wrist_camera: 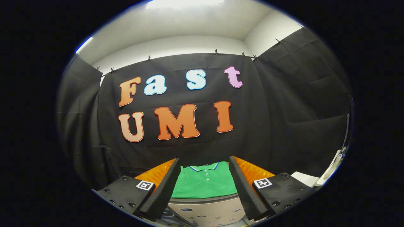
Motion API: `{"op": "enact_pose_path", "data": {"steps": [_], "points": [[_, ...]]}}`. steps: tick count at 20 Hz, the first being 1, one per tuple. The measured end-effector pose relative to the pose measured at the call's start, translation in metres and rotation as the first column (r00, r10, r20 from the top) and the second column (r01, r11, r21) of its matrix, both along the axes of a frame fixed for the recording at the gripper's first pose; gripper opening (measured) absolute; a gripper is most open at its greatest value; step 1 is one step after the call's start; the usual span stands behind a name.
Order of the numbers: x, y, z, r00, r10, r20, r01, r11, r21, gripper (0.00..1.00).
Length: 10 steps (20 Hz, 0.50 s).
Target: Put the clothes into the washing machine and then close the washing machine lid.
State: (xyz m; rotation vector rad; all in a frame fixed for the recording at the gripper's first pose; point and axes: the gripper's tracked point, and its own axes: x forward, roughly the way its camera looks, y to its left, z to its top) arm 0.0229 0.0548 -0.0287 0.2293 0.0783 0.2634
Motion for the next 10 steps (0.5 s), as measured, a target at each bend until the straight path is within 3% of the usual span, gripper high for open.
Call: {"op": "enact_pose_path", "data": {"steps": [6,10], "points": [[0.005,-0.016,-0.007,0.999,-0.049,-0.006,0.049,0.999,-0.008,0.96],[0.012,-0.005,-0.006,1.000,-0.011,-0.022,0.010,0.999,-0.035,0.96]]}}
